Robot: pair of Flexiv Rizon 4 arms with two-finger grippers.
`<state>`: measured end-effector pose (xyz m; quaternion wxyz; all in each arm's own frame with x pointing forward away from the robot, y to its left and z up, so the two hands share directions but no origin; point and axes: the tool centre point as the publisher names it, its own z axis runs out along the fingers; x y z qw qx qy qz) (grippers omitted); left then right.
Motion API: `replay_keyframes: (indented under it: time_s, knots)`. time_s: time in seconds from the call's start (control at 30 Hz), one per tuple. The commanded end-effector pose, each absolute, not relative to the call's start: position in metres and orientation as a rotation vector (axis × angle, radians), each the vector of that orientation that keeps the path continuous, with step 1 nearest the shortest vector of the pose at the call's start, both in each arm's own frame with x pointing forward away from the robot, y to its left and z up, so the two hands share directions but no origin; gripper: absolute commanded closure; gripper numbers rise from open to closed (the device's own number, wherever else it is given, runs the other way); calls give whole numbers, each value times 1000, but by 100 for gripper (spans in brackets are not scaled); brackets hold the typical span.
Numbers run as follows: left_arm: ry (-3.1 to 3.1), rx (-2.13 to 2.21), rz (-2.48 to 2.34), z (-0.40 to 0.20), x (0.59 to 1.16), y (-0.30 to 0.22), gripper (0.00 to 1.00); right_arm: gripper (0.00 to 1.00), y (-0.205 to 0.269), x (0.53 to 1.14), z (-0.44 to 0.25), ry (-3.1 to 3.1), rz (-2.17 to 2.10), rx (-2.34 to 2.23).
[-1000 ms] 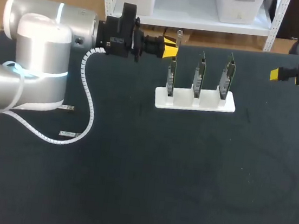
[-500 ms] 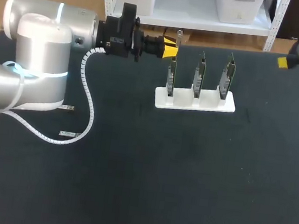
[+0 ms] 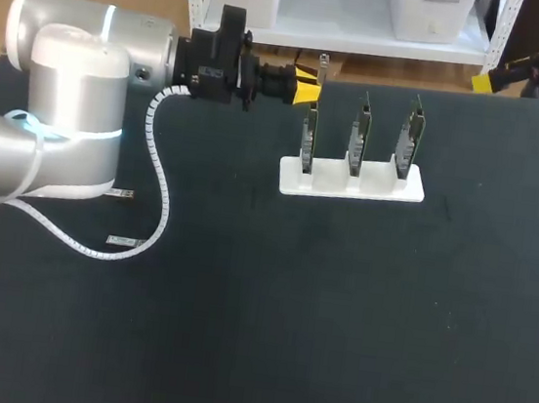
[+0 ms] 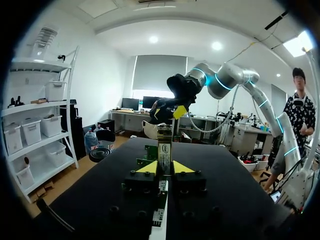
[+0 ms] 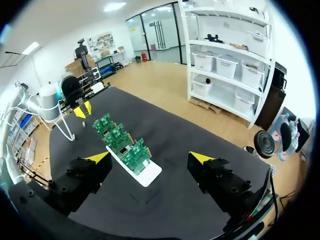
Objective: Pick up the optical module with the left hand, and insert it into the network port with the right hand.
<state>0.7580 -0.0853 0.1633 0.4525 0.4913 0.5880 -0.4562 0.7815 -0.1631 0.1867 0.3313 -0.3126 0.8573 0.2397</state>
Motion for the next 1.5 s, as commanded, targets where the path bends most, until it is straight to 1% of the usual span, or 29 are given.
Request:
replay_keyframes:
  time_s: [0.03, 0.2, 0.33, 0.43, 0.67, 0.93, 1.2, 1.5]
  knots:
    - [1455, 1218, -1128, 164, 760, -85, 100, 0, -165, 783, 186, 2224, 724, -859]
    - [1455, 1218, -1128, 164, 760, -85, 100, 0, -165, 783, 186, 2224, 724, -859]
    - [1455, 1218, -1128, 164, 760, -85, 100, 0, -138, 814, 203, 2121, 695, -1204]
    - [1455, 1218, -1128, 164, 760, -85, 100, 0, -120, 834, 207, 2060, 694, -1375]
    - [1455, 1218, -1128, 164, 760, -85, 100, 0, -87, 861, 208, 1952, 738, -1557]
    - [1455, 1218, -1128, 164, 760, -85, 100, 0, -42, 844, 209, 1783, 924, -1633]
    - [1455, 1218, -1128, 164, 760, -85, 100, 0, -29, 820, 212, 1739, 1024, -1588]
    - [1455, 1218, -1128, 164, 760, -85, 100, 0, -6, 801, 218, 1712, 1034, -1608]
